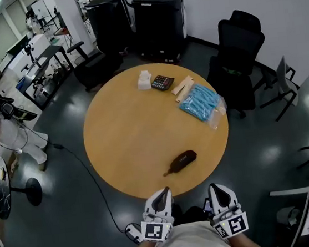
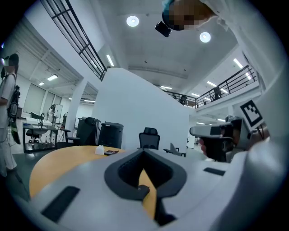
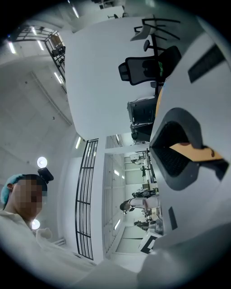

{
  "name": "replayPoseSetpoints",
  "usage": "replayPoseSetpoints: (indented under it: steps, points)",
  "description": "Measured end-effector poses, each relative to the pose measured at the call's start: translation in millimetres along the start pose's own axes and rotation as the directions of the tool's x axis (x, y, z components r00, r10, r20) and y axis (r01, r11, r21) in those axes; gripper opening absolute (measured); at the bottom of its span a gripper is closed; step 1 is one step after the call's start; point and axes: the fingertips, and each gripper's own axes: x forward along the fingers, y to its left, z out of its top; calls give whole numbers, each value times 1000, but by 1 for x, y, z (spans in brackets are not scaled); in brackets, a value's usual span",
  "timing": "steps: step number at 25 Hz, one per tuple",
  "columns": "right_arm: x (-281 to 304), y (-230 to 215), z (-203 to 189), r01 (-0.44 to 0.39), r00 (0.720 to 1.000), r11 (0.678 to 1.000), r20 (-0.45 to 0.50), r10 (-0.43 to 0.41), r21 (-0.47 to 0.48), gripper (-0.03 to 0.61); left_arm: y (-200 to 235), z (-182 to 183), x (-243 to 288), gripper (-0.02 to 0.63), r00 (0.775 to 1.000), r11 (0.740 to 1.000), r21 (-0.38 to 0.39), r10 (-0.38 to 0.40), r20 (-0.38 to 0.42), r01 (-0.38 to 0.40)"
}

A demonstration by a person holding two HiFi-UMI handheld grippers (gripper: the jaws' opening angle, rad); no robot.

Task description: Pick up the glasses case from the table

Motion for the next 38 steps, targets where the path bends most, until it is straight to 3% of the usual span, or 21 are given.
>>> replayPoseSetpoints:
  steps: [5,9,11,13,17,19,21,27,29,33,38]
  points:
    - [36,-14,5,10,1000,1000,-15,-10,9,15,10,-1,39,6,999,999,-24,-31,-31,31]
    - [54,-25,13,-13,1000,1000,-6,13,-1,15,12,-16,67,6,992,998,-10,-61,-109,60]
    - [60,-35,14,-15,1000,1000,-11,15,8,15,8,-33,84,6,978,992,31,-115,-175,122]
    - [65,-42,13,-18,1000,1000,-9,18,12,15,4,-58,102,6,945,979,49,-175,-277,196]
    - [72,-54,5,-18,1000,999,-11,18,34,15,-1,-120,134,25,830,952,57,-233,-507,302]
    - [73,-60,-1,-12,1000,998,-24,13,54,15,-3,-149,151,125,751,937,59,-237,-616,343]
    - [75,-66,-4,-12,999,998,-35,14,63,15,-2,-177,170,174,670,926,55,-228,-706,373]
    - [79,-85,-14,6,999,996,-54,-1,89,15,9,-259,217,289,434,893,62,-155,-887,446]
    - [81,-92,-17,12,998,995,-62,-6,96,15,9,-277,223,308,367,880,57,-137,-920,472]
    - [86,-105,-20,22,997,994,-80,-13,110,15,-1,-294,223,321,282,863,10,-154,-947,505]
    - [90,-109,-26,21,996,992,-92,-9,125,15,-7,-315,224,333,216,837,1,-140,-966,547]
